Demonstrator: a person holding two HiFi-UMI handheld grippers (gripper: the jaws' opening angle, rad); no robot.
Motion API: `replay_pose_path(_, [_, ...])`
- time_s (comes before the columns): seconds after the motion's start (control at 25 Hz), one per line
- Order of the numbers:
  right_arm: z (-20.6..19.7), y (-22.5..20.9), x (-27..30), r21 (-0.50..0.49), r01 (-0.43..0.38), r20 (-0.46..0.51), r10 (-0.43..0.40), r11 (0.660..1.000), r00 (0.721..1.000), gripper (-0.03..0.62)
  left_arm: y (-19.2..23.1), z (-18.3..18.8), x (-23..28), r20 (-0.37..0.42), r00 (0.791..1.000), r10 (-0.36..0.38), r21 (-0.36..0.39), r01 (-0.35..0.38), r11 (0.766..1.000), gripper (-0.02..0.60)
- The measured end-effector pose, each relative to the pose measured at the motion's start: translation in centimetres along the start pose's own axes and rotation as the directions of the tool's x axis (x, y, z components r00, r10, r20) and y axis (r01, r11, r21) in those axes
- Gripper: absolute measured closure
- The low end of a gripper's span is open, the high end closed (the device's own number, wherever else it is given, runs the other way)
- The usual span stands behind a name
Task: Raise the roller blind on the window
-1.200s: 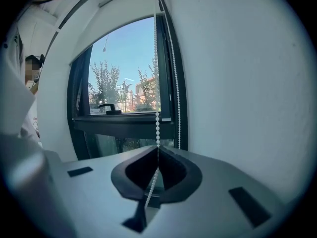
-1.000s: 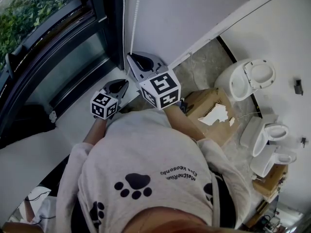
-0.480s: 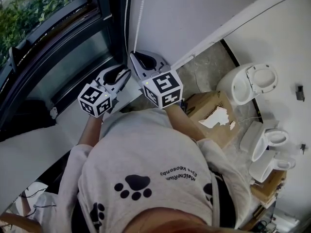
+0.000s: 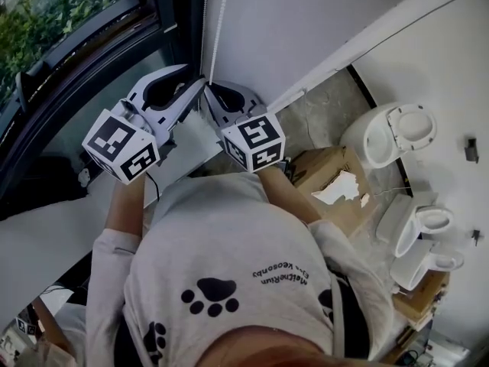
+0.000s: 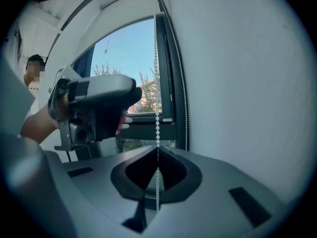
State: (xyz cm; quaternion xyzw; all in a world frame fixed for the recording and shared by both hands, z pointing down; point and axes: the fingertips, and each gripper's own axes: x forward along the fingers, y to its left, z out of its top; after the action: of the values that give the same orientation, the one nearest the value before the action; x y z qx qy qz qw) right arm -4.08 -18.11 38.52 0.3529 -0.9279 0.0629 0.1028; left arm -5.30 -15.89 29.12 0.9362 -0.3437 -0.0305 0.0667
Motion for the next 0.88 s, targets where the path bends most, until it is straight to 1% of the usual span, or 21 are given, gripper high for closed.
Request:
replay_pose_path(0.2, [0.1,0.1,0.0,-0.003,-0.001,0.001,0.001,1.000,1.000,0.585,-0.7,3.3,1.2,0.016,0.999,-0.039,0.050,0.038,0.998,0.474])
replay_pose_path(0.56, [0.0,0.2,0.4,-0.002,-0.002,0.004,0.002,1.000,1.000,0.585,-0.6,7.9,3.2,0.070,0.996,-0.061,0.116,0.053,0.992,0.474])
replay_pose_path(0.6, [0.1,0.3,0.4,-0.002,-0.003,0.005,0.003,1.000,1.000,0.585,-0.6,8.4,3.5,0.070,0.995,-0.064,0.124,0.055,0.991,0.481])
replay_pose_path(0.68, [0.2,0.3,0.4,-0.001,-0.004,0.007,0.004,1.000,1.000,0.585,-0.6,9.1,3.9,0.064,0.996,-0.064,0.141,0.054,0.988,0.521])
replay_pose_path(0.8, [0.2,0.4,0.5,0.004,-0.001,0.008,0.001,1.000,1.000,0.585,-0.7,9.2,4.2,0.041,0.997,-0.061,0.175,0.053,0.983,0.563])
replay_pose_path(0.88, [0.1,0.4,0.6,0.006,0.001,0.008,-0.001,1.000,1.000,0.585,-0.8,9.1,4.2,0.034,0.998,-0.060,0.185,0.053,0.981,0.568])
